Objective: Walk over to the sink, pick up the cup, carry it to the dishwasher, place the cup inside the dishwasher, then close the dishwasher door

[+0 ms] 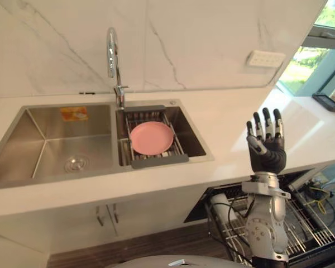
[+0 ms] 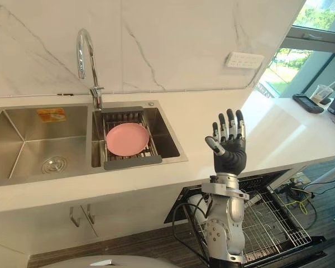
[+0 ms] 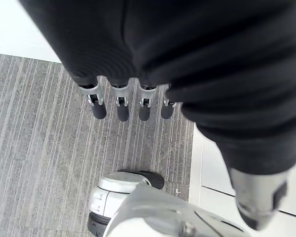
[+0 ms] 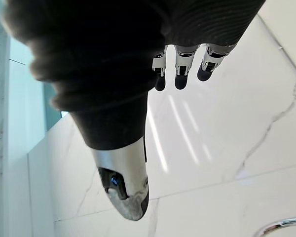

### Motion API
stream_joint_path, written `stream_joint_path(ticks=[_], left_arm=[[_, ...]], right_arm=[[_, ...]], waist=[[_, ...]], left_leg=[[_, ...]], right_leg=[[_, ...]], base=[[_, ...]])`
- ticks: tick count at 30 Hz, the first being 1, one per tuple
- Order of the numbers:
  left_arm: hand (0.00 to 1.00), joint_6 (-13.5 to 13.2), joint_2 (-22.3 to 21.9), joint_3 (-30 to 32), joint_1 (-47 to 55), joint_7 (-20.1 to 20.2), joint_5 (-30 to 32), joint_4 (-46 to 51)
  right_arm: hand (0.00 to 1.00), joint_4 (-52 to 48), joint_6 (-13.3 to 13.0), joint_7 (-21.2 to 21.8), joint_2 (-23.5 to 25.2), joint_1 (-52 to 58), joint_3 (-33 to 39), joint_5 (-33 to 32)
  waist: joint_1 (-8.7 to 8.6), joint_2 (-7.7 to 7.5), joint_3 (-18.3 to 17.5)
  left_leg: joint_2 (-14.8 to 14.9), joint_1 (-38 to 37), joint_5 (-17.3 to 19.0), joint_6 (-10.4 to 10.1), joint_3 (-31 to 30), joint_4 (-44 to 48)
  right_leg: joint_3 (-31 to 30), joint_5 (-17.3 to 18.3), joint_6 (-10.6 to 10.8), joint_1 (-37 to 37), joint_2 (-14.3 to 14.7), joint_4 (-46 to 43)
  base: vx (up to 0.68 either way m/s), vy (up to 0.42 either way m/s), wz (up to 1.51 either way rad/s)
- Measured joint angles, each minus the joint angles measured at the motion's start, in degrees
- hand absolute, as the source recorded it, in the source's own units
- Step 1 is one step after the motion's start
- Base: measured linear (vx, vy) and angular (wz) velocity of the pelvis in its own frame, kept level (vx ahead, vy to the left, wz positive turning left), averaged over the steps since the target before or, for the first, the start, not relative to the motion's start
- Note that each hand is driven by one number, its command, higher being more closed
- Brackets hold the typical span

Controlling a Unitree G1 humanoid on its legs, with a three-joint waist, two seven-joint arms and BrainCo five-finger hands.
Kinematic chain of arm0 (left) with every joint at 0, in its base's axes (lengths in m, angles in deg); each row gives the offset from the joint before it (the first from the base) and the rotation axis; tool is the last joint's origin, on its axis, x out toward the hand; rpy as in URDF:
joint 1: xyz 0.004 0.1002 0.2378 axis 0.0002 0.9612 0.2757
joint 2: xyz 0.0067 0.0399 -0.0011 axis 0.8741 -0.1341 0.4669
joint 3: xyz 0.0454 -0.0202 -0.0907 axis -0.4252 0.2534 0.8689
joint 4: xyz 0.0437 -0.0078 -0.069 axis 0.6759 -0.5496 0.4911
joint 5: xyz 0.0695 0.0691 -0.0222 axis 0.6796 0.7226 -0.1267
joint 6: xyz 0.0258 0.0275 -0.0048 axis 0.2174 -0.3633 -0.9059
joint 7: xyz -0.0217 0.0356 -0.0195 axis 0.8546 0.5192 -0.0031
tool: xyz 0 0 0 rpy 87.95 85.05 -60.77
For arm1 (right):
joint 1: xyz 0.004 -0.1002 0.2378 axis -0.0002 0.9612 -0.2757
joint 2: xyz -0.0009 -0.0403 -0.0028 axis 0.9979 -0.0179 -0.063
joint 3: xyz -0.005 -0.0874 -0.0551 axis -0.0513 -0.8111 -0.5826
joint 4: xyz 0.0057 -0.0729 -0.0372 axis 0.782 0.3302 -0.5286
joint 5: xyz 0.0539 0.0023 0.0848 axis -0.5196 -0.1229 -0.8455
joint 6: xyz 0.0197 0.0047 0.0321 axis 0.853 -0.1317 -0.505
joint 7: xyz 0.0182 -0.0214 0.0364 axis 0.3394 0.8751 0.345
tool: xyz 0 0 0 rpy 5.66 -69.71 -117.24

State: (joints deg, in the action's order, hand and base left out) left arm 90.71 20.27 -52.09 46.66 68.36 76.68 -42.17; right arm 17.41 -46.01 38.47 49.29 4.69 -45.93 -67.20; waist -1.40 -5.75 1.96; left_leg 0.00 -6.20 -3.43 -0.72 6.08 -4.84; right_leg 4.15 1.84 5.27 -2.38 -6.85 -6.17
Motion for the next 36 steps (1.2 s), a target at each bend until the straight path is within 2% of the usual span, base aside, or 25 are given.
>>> stream_joint_path(ticks=[4,8,13,15,18,23,25,29,32,36], left_arm=[[0.0,-0.5,0.6,0.1,0.9,0.3,-7.9,-1.2],[0.0,-1.0,0.5,2.7,1.0,0.3,-12.5,-3.5],[0.0,-1.0,-0.1,3.4,1.3,0.6,-10.5,-4.7],[0.0,-1.6,-0.6,3.3,1.2,0.7,-8.0,-4.7],[0.0,-2.1,-0.6,2.6,-0.1,0.7,-7.7,-4.7],[0.0,-2.1,-0.3,-0.3,-2.9,1.9,-4.3,-4.0],[0.0,-2.0,0.1,-1.4,-2.9,2.1,-4.1,-3.1],[0.0,-0.8,0.8,-3.0,-2.9,2.7,-3.2,-1.9],[0.0,-0.2,0.9,-3.8,-2.8,3.2,-0.5,-1.0],[0.0,1.6,1.1,-5.3,-2.9,3.1,0.3,-1.1]], right_arm=[[0.0,4.2,4.1,-0.9,-0.3,-1.1,-0.2,0.2],[0.0,12.1,10.4,-6.2,-2.3,-6.6,-1.0,6.2],[0.0,15.6,12.9,-8.3,-6.2,-11.2,-0.4,15.3],[0.0,15.7,14.1,-8.3,-8.0,-12.3,0.3,20.6],[0.0,18.5,15.9,-8.3,-11.4,-14.8,1.6,27.5],[0.0,23.7,18.6,-5.8,-16.3,-21.4,1.6,40.8],[0.0,26.3,18.7,-2.8,-18.2,-23.3,1.5,46.3],[0.0,29.5,18.4,3.2,-22.4,-27.3,-1.3,55.7],[0.0,32.1,16.1,6.2,-24.2,-30.2,-4.0,61.0],[0.0,35.5,11.9,7.4,-25.1,-31.3,-8.7,68.0]], waist=[[1.68,-0.03,0.3],[3.35,-0.53,0.5],[3.3,0.67,1.2],[3.01,1.2,1.4],[2.05,1.43,1.6],[1.51,3.0,2.8],[1.47,2.87,2.9],[1.52,2.55,3.1],[1.66,2.58,3.1],[1.68,2.84,3.4]], left_leg=[[-1.0,-0.1,-0.5,0.2,-4.9,0.0],[-1.5,0.8,-0.4,0.5,-7.5,0.0],[-1.8,2.3,-0.4,0.5,-6.0,0.0],[-2.1,2.7,-0.4,0.5,-6.0,-0.1],[-2.5,3.4,-0.4,0.6,-6.0,-0.1],[-2.8,3.4,-1.6,0.8,-5.5,0.0],[-2.9,3.1,-2.1,1.5,-5.9,0.0],[-2.8,3.0,-2.1,1.4,-6.2,0.3],[-2.6,2.9,-2.1,1.4,-6.0,0.2],[-2.5,2.1,-2.0,1.1,-5.2,-0.1]], right_leg=[[3.8,1.5,0.4,-2.6,-0.9,0.1],[7.1,2.1,0.6,-5.4,-0.9,2.5],[7.7,2.5,0.7,-5.6,-1.2,3.3],[7.9,2.5,0.8,-5.6,-1.3,3.5],[9.3,2.7,1.0,-5.8,-1.9,3.9],[10.7,2.4,1.6,-6.7,-2.3,4.0],[11.0,2.4,1.7,-6.9,-2.3,4.0],[12.4,2.4,1.7,-7.4,-2.1,3.9],[12.4,2.3,1.6,-7.5,-2.0,3.9],[12.2,2.5,1.6,-7.7,-2.1,3.7]], base=[[0.02,0.003,0.62],[-0.01,-0.01,0.72],[0.01,0.013,0.35],[0.05,0.009,0.06],[0.07,0.01,0.19],[0.09,-0.01,0.08],[0.13,-0.046,0.14],[0.09,-0.045,0.14],[-0.01,-0.012,0.01],[-0.09,0.0,-0.08]])
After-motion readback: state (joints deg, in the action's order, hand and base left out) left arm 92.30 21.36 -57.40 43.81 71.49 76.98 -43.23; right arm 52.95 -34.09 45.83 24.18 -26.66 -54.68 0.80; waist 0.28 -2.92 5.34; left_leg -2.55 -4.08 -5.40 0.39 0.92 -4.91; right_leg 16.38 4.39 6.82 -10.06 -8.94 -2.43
